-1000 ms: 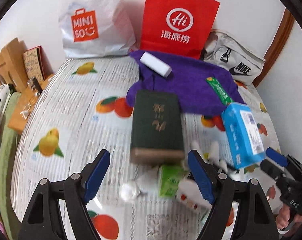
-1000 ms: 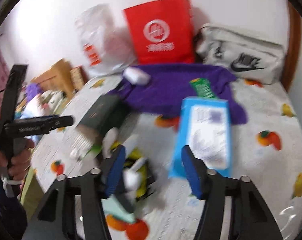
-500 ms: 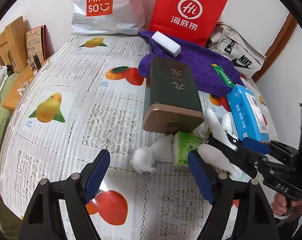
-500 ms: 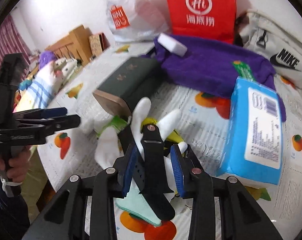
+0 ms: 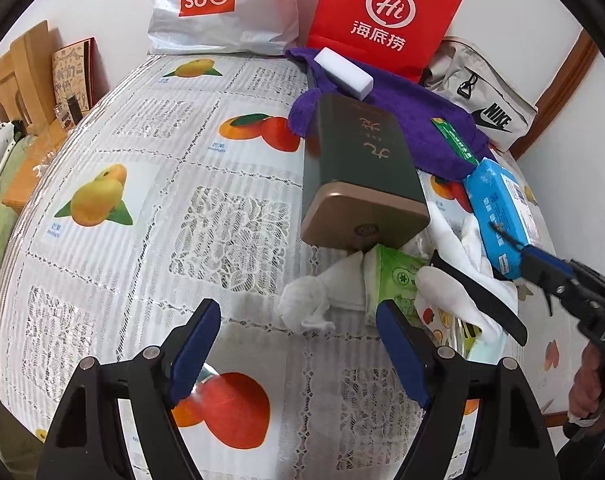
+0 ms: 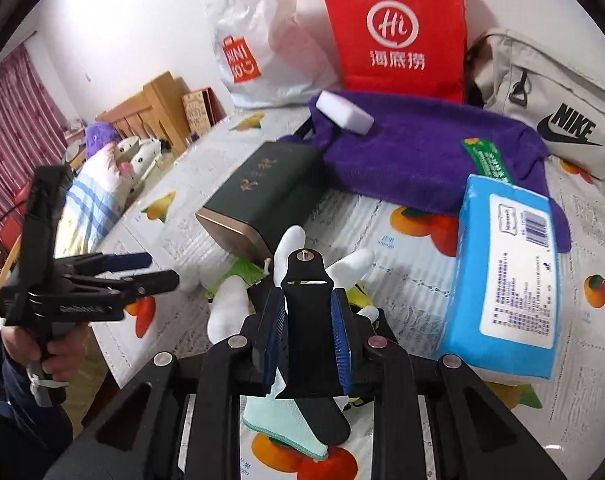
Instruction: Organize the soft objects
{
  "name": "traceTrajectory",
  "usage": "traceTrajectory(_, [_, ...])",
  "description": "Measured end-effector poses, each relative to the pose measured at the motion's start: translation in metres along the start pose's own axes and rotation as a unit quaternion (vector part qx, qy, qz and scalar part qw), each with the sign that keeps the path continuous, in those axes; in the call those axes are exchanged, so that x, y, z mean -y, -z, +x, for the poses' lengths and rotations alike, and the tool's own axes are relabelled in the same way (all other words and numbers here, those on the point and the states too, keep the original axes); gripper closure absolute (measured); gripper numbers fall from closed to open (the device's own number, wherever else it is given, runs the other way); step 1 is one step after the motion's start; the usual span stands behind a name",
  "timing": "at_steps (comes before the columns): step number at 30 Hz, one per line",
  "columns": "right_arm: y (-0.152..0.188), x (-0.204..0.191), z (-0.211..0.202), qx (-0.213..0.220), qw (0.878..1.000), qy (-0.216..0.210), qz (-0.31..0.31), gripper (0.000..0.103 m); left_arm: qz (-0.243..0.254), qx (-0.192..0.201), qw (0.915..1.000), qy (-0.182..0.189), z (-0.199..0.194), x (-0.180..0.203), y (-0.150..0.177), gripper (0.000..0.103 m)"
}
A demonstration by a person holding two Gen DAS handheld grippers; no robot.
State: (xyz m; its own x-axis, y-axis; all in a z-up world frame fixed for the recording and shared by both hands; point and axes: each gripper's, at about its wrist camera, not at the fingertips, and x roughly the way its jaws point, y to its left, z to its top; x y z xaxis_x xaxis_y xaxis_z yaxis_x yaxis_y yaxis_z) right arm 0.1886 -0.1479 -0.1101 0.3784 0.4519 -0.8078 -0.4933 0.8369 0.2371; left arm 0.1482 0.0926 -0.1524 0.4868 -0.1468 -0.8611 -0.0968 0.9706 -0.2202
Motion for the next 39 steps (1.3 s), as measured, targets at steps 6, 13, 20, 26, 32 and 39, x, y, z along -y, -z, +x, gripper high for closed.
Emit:
traceTrajectory(6, [0.014,0.011,-0.027,0.025,0.999,0.017,0.011,0.079,0.007,-0.001,1.0,-0.001,0.001,0.004,0.007,0.024])
traceTrajectory(13, [0.052,0.029,-0.055,0.041,0.998,0.043,0.03,0.079,0.028,0.013,0.9994,-0.014,0.005,0.011,0.012,0.024])
traceTrajectory(20, [0.091,0.059,-0.061,0.039,0.994,0.062,0.081,0.079,0.019,0.024,0.9987,-0.04,0.022,0.0,0.008,0.024])
traceTrajectory(26, [0.113,0.079,-0.046,0.027,0.99,0.086,0.109,0.079,0.052,0.051,0.9957,-0.058,0.03,0.008,0.002,0.03])
traceTrajectory(32, [0.119,0.084,-0.031,0.017,0.989,0.091,0.115,0.079,0.098,0.061,0.9916,-0.059,0.036,0.022,0.009,0.07])
traceTrajectory(39, [0.119,0.084,-0.025,0.015,0.988,0.091,0.12,0.079,0.094,0.056,0.9927,-0.051,0.027,0.021,0.013,0.081])
